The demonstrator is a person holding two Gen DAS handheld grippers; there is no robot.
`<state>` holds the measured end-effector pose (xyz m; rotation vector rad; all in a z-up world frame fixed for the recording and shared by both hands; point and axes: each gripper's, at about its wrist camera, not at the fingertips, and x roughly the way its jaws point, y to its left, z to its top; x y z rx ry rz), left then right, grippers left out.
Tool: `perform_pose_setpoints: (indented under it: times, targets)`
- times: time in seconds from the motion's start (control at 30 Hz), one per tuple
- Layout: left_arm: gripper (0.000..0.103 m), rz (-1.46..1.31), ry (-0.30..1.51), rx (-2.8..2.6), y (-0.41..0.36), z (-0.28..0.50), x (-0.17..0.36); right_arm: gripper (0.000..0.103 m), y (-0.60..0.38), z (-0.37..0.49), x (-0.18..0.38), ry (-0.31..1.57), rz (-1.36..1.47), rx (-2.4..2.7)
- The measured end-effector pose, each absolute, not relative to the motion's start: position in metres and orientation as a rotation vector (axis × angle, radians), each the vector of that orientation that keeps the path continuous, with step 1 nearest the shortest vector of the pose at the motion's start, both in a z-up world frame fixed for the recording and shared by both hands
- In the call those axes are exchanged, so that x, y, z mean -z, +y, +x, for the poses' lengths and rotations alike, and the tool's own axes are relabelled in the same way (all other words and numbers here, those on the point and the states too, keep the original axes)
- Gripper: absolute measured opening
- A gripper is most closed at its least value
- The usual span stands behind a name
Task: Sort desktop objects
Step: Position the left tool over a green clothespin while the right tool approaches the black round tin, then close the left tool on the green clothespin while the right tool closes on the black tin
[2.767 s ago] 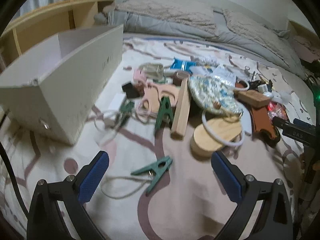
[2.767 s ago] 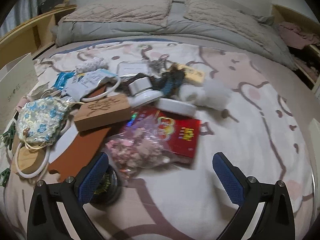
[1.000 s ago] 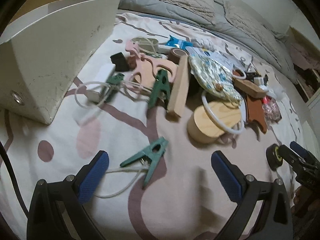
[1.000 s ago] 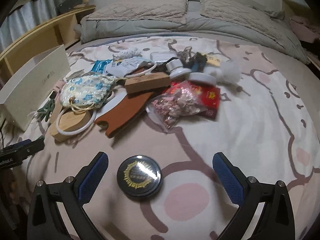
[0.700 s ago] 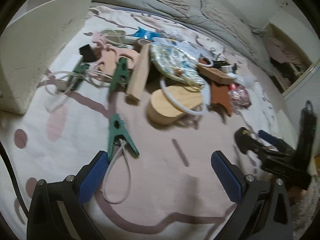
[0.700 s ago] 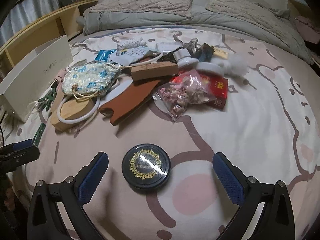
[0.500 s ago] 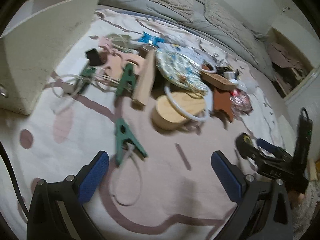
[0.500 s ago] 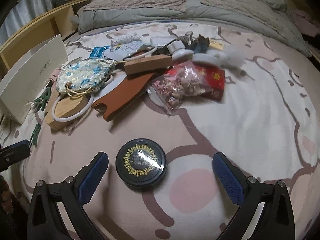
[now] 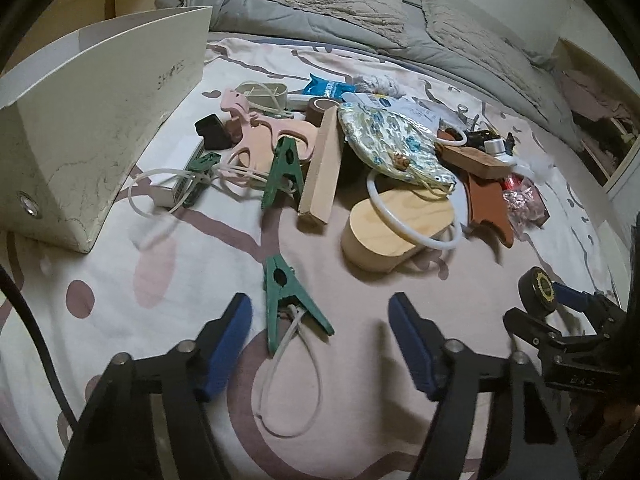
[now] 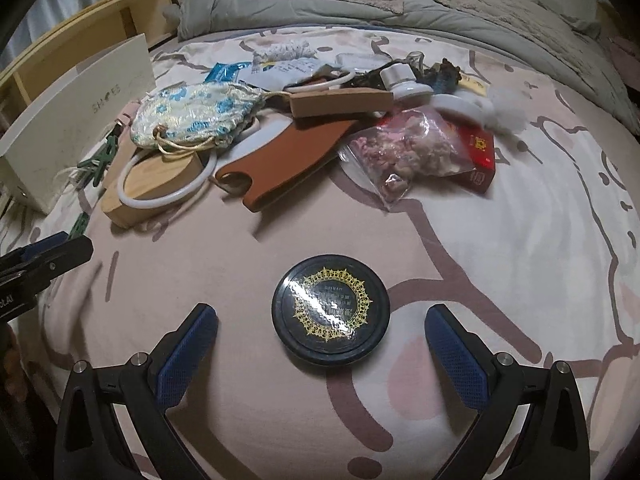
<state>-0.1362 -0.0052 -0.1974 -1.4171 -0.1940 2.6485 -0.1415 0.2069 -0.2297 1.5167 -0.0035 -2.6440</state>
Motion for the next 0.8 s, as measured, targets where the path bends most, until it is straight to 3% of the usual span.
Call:
perform_pose_setpoints:
  times: [0.47,0.8]
  targets:
    - [0.043,-1.461,-0.164,-2.711,-0.0094,-0.1333,0.2015,0.103,0.2061,-0.1389,0.2333,-0.016,1.49,2.683]
    - [0.039,-1.467,-0.145,-2.728,-0.0096,-0.1324,0.2013,0.103,0.2066,-0.1393,0.231,-0.029,1.512,2.711]
